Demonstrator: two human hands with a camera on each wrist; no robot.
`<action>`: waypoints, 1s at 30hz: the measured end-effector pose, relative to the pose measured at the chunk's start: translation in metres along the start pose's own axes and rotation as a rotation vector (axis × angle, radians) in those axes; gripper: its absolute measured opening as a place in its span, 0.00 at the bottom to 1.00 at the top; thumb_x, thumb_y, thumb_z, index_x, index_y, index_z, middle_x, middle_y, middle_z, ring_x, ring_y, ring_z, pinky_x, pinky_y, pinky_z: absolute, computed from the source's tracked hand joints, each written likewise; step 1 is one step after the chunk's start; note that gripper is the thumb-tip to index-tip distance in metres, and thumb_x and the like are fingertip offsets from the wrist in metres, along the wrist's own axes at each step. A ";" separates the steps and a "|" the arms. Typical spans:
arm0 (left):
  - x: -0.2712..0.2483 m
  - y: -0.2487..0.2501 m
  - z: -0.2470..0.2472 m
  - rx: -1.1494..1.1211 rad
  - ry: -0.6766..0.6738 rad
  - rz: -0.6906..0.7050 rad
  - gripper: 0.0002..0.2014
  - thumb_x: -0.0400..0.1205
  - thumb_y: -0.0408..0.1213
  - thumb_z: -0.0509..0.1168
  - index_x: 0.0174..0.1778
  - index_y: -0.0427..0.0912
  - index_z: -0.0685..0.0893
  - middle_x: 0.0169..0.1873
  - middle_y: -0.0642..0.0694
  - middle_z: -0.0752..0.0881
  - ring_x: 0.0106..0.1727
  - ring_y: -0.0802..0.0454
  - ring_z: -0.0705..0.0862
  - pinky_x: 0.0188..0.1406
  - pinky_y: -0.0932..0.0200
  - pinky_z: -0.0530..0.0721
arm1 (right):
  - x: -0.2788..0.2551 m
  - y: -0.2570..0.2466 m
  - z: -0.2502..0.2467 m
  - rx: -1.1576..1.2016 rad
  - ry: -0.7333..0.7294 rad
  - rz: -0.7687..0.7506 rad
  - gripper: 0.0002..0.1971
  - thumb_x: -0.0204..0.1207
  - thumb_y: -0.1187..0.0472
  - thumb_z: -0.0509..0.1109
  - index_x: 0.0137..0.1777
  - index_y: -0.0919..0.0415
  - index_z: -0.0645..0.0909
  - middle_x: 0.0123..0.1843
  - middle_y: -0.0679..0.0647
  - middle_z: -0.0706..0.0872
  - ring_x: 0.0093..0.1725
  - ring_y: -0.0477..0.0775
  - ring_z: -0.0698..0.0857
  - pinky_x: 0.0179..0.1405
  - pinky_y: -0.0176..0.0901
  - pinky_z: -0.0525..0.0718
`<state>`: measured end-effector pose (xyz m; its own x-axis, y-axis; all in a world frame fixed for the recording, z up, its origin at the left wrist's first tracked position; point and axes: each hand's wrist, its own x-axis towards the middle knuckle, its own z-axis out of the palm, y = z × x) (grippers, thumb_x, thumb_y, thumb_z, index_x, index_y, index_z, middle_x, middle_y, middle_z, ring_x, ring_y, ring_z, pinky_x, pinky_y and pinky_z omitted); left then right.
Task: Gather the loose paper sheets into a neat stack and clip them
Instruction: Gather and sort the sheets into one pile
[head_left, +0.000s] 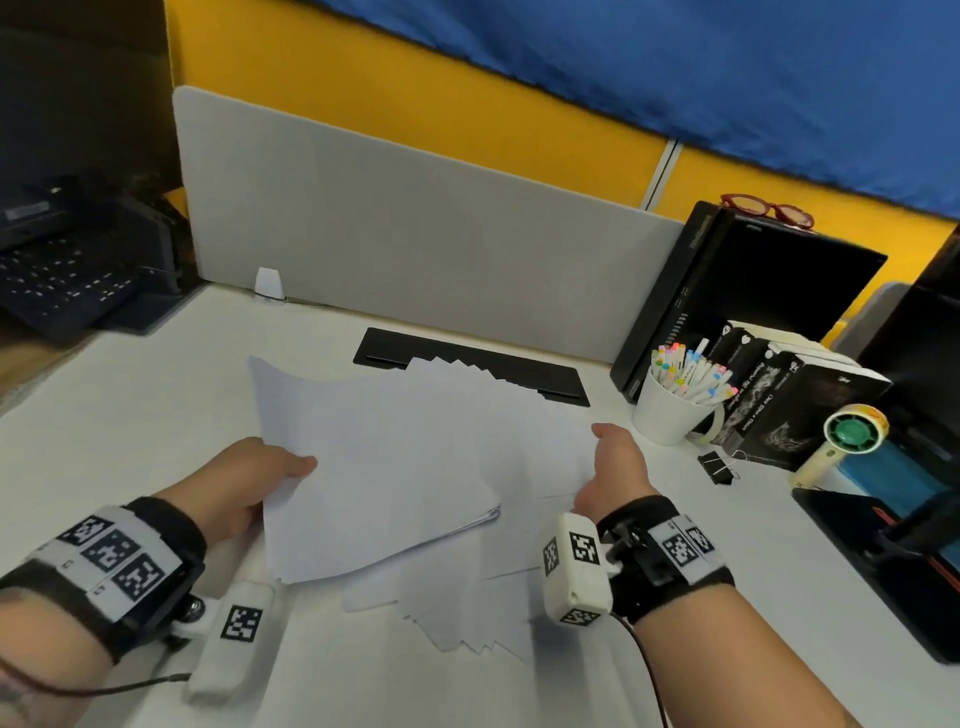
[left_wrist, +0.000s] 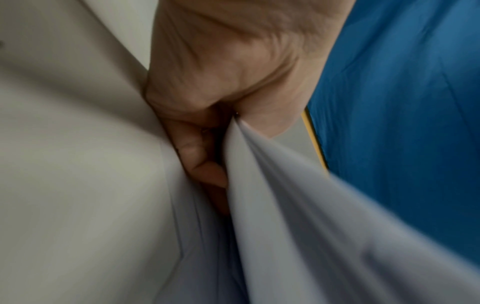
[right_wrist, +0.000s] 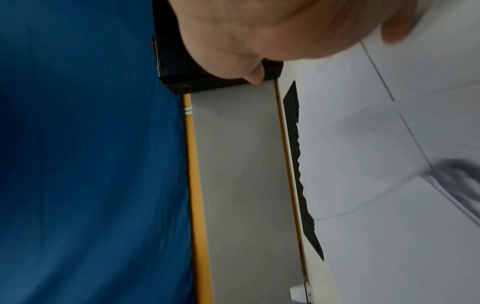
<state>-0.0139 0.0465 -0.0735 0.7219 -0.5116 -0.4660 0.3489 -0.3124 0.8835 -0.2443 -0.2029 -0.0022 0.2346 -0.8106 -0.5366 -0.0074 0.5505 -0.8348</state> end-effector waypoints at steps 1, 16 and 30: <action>0.001 0.000 0.000 0.005 -0.007 -0.001 0.14 0.85 0.27 0.69 0.66 0.29 0.82 0.54 0.32 0.90 0.52 0.33 0.89 0.49 0.44 0.86 | 0.002 -0.002 -0.001 0.075 -0.014 0.025 0.22 0.83 0.48 0.64 0.75 0.56 0.77 0.72 0.55 0.82 0.69 0.61 0.81 0.76 0.54 0.73; 0.001 0.000 -0.003 0.002 -0.016 -0.009 0.15 0.83 0.28 0.71 0.66 0.30 0.82 0.55 0.32 0.90 0.54 0.32 0.89 0.55 0.42 0.87 | 0.004 0.010 0.065 -0.565 -0.173 -0.017 0.21 0.65 0.63 0.76 0.59 0.65 0.82 0.60 0.66 0.86 0.49 0.68 0.87 0.47 0.58 0.89; 0.004 0.002 -0.002 0.011 -0.052 -0.011 0.15 0.84 0.26 0.69 0.66 0.28 0.82 0.56 0.31 0.90 0.54 0.32 0.88 0.47 0.47 0.85 | 0.031 0.001 0.054 -0.601 -0.037 -0.124 0.28 0.53 0.59 0.85 0.56 0.60 0.86 0.56 0.60 0.83 0.34 0.62 0.84 0.30 0.52 0.90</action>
<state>-0.0086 0.0456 -0.0733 0.6857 -0.5493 -0.4777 0.3498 -0.3269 0.8780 -0.1846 -0.2164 -0.0132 0.3022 -0.8481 -0.4352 -0.5220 0.2347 -0.8200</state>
